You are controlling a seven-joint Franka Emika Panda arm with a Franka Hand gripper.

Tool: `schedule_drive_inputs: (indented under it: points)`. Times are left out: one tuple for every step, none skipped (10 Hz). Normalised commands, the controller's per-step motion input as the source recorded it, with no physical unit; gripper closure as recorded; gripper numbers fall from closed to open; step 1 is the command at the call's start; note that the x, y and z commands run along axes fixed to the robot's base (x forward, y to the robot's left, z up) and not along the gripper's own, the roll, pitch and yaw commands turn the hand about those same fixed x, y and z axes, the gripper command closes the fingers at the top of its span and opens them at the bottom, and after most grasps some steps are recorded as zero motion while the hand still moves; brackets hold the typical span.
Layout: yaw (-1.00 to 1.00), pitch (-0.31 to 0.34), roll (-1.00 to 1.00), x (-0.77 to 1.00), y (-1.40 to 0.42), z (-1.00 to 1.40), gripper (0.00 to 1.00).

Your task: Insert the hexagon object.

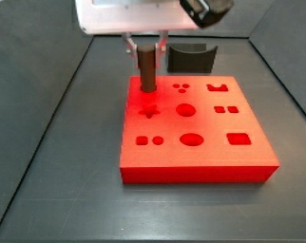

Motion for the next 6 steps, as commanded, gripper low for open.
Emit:
schedule_drive_inputs:
  points:
    - [0.0, 0.196, 0.27, 0.0, -0.03, -0.48, 1.0]
    - [-0.01, 0.209, 0.31, 0.0, -0.16, -0.41, 1.0]
    - [-0.03, 0.164, 0.31, 0.06, -0.19, -0.53, 1.0]
    - [-0.06, 0.124, 0.35, 0.19, -0.14, -0.55, 1.0]
    - [-0.04, 0.093, 0.33, 0.23, -0.18, -0.63, 1.0]
    - [-0.01, 0.127, 0.07, 0.12, 0.0, -0.23, 1.0]
